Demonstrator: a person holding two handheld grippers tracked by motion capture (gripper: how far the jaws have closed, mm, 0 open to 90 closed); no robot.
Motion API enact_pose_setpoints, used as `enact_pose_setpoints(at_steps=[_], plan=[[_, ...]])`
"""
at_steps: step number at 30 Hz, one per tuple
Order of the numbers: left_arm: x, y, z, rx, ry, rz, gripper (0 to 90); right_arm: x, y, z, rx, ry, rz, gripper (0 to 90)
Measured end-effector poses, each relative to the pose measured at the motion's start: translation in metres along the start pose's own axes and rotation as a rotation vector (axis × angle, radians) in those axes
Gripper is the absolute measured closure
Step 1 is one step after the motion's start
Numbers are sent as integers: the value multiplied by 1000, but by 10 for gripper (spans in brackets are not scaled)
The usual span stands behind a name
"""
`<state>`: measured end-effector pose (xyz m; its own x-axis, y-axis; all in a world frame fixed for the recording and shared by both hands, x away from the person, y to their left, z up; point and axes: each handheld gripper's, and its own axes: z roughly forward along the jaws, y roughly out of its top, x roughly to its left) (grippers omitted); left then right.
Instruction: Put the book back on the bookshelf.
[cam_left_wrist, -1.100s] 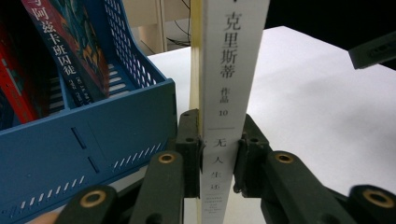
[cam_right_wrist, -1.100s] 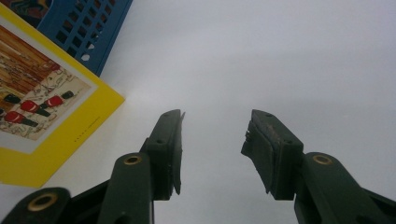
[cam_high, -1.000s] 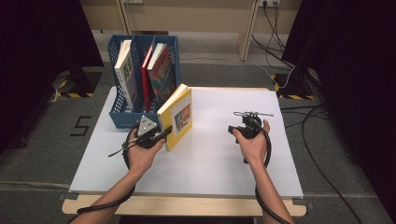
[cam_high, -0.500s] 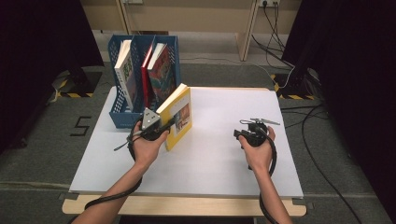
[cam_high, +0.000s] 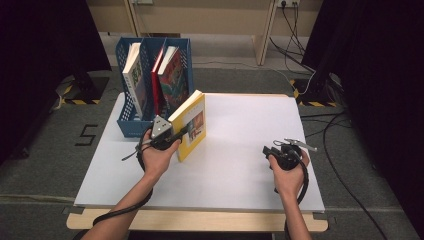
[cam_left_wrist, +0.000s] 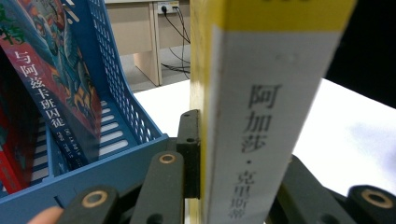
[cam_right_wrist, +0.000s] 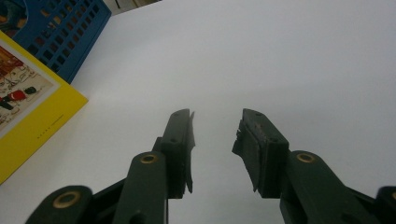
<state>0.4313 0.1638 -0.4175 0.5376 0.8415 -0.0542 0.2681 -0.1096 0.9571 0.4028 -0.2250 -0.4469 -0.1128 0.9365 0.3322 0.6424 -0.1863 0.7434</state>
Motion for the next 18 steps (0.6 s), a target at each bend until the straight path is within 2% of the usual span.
enact_pose_setpoints(at_steps=[2, 7, 18], plan=[[1, 0, 0, 0, -5, -16, 750, 0, -2, 0, -3, 1, 17, 634], [3, 5, 1, 5, -17, -14, 751, -6, -10, 0, -10, 5, 33, 627], [-5, 23, -8, -1, -27, -14, 752, -3, -15, -1, -12, 0, 19, 616]])
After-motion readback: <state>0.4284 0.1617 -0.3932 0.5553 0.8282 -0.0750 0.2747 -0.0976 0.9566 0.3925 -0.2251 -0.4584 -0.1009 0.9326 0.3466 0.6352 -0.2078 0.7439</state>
